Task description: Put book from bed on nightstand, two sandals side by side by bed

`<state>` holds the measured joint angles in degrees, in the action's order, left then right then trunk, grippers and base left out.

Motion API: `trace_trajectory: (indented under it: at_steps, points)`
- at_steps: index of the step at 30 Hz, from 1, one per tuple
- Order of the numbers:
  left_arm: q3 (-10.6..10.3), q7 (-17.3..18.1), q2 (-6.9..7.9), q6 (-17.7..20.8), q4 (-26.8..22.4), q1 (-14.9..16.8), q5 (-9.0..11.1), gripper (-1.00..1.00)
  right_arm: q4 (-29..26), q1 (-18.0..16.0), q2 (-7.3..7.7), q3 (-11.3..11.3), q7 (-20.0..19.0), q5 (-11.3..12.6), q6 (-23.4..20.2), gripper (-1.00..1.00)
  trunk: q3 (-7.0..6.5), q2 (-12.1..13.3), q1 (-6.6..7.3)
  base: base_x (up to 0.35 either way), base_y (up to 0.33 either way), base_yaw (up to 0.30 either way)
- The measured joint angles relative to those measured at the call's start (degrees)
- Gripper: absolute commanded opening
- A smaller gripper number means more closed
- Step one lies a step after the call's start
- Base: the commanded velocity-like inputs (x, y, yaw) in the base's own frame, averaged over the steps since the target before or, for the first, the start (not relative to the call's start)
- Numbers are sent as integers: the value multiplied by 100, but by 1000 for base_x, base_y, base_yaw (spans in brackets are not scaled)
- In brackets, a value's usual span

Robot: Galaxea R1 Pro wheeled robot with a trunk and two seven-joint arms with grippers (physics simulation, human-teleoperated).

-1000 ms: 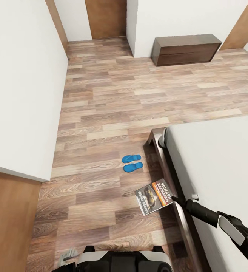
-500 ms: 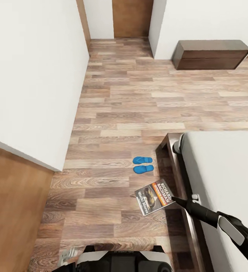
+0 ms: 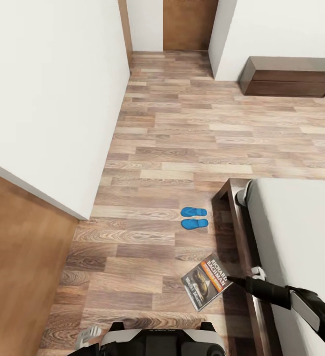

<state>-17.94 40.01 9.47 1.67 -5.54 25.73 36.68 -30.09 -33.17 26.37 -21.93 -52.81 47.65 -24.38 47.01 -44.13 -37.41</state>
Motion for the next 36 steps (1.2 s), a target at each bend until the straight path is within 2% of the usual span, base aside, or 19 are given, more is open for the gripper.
trace_trajectory:
  at_steps: [3,8,15,17,18,20,22,24,26,29,33,36]
  points:
    - [-5,0,0,0,0,2,0,100,672,1,-3,-18,-4,-77,6,-100,-26,0,0,0,0,1]
    - [-7,0,-7,0,1,1,0,100,909,-2,-5,14,-9,-50,189,-100,-72,0,0,0,0,0]
    - [-7,0,-7,0,1,0,0,100,1057,-2,-17,0,-27,-73,1342,-100,-137,0,0,0,0,-21]
    - [-7,-7,-18,-5,1,1,-2,100,1914,-4,-25,35,-26,-81,1778,-100,-156,0,0,0,0,-59]
    - [-8,-7,-21,-8,0,1,-4,100,2099,4,-29,-168,-26,-147,1814,-100,-164,0,0,0,0,-60]
    - [-11,-8,-25,-36,4,1,-6,100,2234,-4,-64,36,-24,-125,1848,-100,-184,0,0,0,0,-40]
    - [-11,-11,-31,-83,6,0,-6,100,2302,-2,-95,-49,-21,-156,1863,-100,-202,0,0,0,0,-17]
    - [-11,-58,-34,-124,9,1,-5,100,2325,-3,-108,1,-21,-152,1869,-100,-221,0,0,0,0,-6]
    - [-8,-445,-35,-185,41,0,3,100,2338,-3,-114,-18,-21,-156,1872,-100,-239,0,0,0,0,-2]
    - [-6,-1206,-47,-430,51,-1,32,100,2342,-3,-116,-7,-22,-153,1873,-100,-267,0,0,0,0,0]
    - [7,-1830,-176,-700,25,0,27,100,2343,-3,-117,-6,-26,-152,1870,-100,-304,0,0,0,0,0]
    - [20,-2055,-253,-734,-172,12,11,100,2343,-3,-117,-7,-28,-151,1866,-100,-332,0,0,0,0,0]
